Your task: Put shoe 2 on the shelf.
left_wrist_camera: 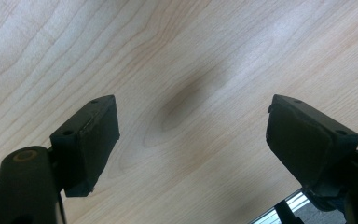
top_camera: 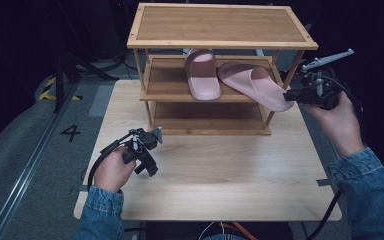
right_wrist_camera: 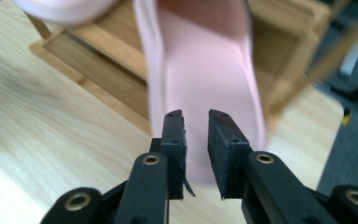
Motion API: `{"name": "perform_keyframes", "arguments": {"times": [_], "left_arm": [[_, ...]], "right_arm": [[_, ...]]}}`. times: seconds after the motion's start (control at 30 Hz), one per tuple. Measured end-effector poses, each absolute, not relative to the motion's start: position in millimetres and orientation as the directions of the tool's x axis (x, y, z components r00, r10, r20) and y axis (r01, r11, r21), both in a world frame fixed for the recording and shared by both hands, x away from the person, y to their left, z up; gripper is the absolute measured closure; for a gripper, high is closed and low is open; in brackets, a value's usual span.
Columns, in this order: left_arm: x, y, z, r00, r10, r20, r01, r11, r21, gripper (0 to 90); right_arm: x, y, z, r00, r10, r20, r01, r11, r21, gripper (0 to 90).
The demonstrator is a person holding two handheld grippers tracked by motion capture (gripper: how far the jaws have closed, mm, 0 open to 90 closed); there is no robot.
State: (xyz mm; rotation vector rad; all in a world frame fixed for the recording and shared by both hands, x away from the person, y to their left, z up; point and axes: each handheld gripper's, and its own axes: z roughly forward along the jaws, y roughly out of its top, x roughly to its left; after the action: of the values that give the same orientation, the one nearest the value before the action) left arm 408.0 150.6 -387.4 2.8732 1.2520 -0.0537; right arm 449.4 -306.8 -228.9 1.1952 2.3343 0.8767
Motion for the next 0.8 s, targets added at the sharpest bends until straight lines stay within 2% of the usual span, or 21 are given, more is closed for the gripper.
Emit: {"name": "perform_keyframes", "arguments": {"times": [0.03,0.23,0.4,0.8], "left_arm": [[408,150,-387,0.683,0.729,-0.032,0.73,-0.684,-0.005,17.2],[411,146,-390,0.686,0.727,-0.035,0.727,-0.687,-0.012,17.4],[411,147,-388,0.686,0.727,-0.036,0.727,-0.686,-0.009,17.3],[410,148,-388,0.684,0.729,-0.035,0.729,-0.685,-0.006,17.4]], "right_arm": [[448,-319,-236,-0.549,0.835,-0.037,0.611,0.431,0.664,82.3],[451,-338,-259,-0.501,0.865,-0.024,0.67,0.406,0.621,86.0],[453,-336,-270,-0.511,0.859,-0.013,0.68,0.413,0.606,85.7],[446,-313,-271,-0.562,0.826,-0.027,0.654,0.464,0.598,83.7]]}}
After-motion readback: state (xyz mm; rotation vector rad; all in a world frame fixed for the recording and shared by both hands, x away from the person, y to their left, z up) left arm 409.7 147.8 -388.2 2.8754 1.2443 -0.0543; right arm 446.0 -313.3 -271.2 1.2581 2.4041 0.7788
